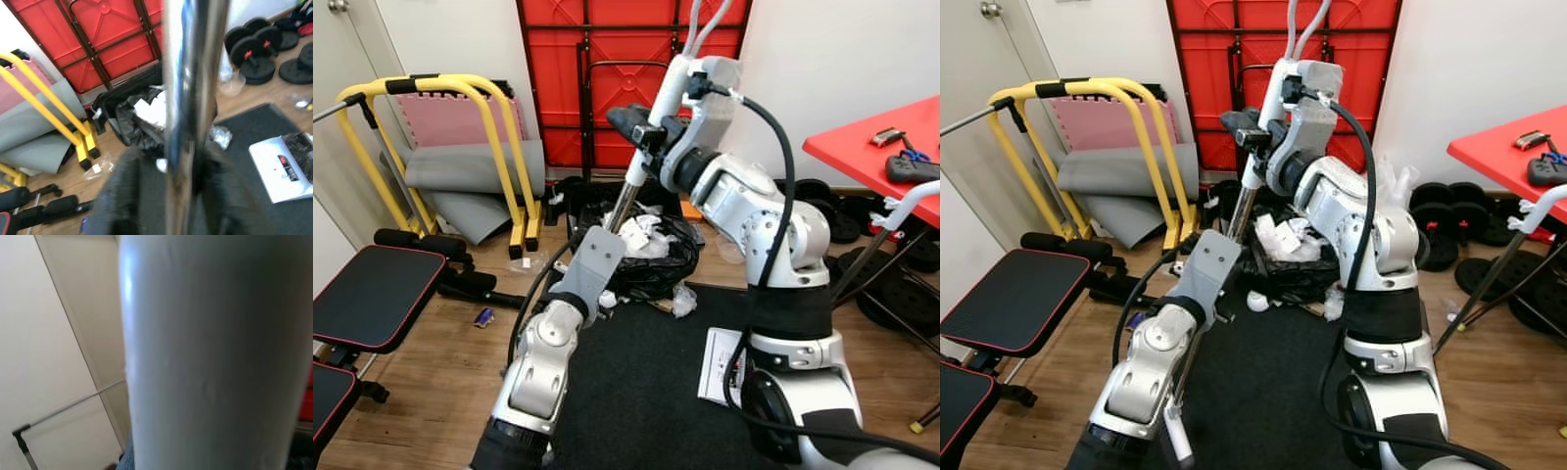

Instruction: Sweep floor

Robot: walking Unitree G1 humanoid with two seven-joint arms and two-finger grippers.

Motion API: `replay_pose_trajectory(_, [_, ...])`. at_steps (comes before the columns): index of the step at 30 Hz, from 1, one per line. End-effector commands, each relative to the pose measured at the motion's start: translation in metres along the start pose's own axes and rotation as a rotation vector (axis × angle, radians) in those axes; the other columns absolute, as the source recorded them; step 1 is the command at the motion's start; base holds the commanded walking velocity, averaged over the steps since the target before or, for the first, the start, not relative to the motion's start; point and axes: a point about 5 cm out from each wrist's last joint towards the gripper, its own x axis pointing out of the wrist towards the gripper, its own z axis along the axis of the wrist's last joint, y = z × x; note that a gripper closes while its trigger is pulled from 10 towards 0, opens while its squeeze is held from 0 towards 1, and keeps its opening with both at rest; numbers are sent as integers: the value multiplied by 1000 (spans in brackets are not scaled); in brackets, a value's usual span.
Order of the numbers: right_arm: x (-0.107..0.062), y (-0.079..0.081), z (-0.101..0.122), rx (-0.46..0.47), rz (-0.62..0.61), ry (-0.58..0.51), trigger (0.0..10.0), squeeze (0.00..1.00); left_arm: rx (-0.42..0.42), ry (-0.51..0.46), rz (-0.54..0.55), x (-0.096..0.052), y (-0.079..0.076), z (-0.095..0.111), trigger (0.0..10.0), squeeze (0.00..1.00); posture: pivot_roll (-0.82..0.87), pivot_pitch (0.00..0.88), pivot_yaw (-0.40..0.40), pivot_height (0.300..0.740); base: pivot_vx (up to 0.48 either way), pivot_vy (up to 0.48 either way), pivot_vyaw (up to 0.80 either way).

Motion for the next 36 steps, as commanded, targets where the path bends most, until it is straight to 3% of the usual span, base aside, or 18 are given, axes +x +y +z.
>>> replay_pose_trajectory(1, [-6,-21,-6,-50,-90,34,0,0,-65,-47,255,-5,29,6,10000,1000,-140,0,-2,740,0,0,0])
replay_pose_trajectory(4, [-9,-32,-6,-95,-115,7,0,0,-172,-66,201,-8,30,10,10000,1000,-138,0,-4,740,0,0,0])
replay_pose_trajectory(8, [-13,-41,-5,-119,-128,-24,0,0,-241,-95,133,-14,32,15,10000,1000,-136,0,-4,740,0,0,0])
replay_pose_trajectory(10, [-19,-53,-3,-164,-139,-68,0,0,-296,-159,1,-34,40,22,10000,1000,-130,0,-3,740,0,0,0])
replay_pose_trajectory(12, [-19,-53,-3,-164,-139,-68,0,0,-296,-159,1,-34,40,22,10000,1000,-130,0,-3,740,0,0,0])
replay_pose_trajectory(14, [-24,-62,-2,-200,-146,-93,0,0,-300,-190,-134,-56,43,26,10000,1000,-121,0,-7,740,0,0,0])
replay_pose_trajectory(15, [-24,-62,-2,-200,-146,-93,0,0,-300,-190,-134,-56,43,26,10000,1000,-121,0,-7,740,0,0,0])
replay_pose_trajectory(16, [-27,-67,-2,-219,-150,-99,0,0,-296,-185,-222,-71,40,24,10000,1000,-117,0,-10,740,0,0,0])
replay_pose_trajectory(17, [-27,-67,-2,-219,-150,-99,0,0,-296,-185,-222,-71,40,24,10000,1000,-117,0,-10,740,0,0,0])
replay_pose_trajectory(20, [-30,-74,-3,-253,-153,-109,0,0,-282,-165,-377,-96,31,21,10000,1000,-119,0,-16,740,0,0,0])
replay_pose_trajectory(23, [-31,-75,-2,-280,-141,-114,0,0,-293,-171,-408,-103,28,20,10000,1000,-120,0,-16,740,0,0,0])
replay_pose_trajectory(25, [-32,-74,-1,-316,-108,-121,0,0,-316,-188,-371,-105,32,21,10000,1000,-120,0,-17,740,0,0,0])
replay_pose_trajectory(26, [-33,-71,0,-381,-54,-125,0,0,-350,-209,-270,-102,43,21,10000,1000,-119,0,-18,740,0,0,0])
replay_pose_trajectory(30, [-33,-70,0,-407,-35,-125,0,0,-361,-208,-229,-101,47,21,10000,1000,-119,0,-18,740,0,0,0])
replay_pose_trajectory(31, [-35,-65,-3,-450,8,-113,10000,0,-390,-204,-103,-96,59,18,10000,0,-125,4,-13,740,0,0,0])
replay_pose_trajectory(32, [-35,-65,-3,-450,8,-113,10000,0,-390,-204,-103,-96,59,18,10000,0,-125,4,-13,740,0,0,0])
replay_pose_trajectory(34, [-42,-56,-13,-527,89,-79,10000,0,-444,-174,113,-94,73,7,10000,0,-130,10,-15,740,0,0,0])
replay_pose_trajectory(36, [-48,-54,-20,-558,115,-59,10000,0,-423,-145,167,-99,76,0,10000,0,-130,10,-15,740,0,0,0])
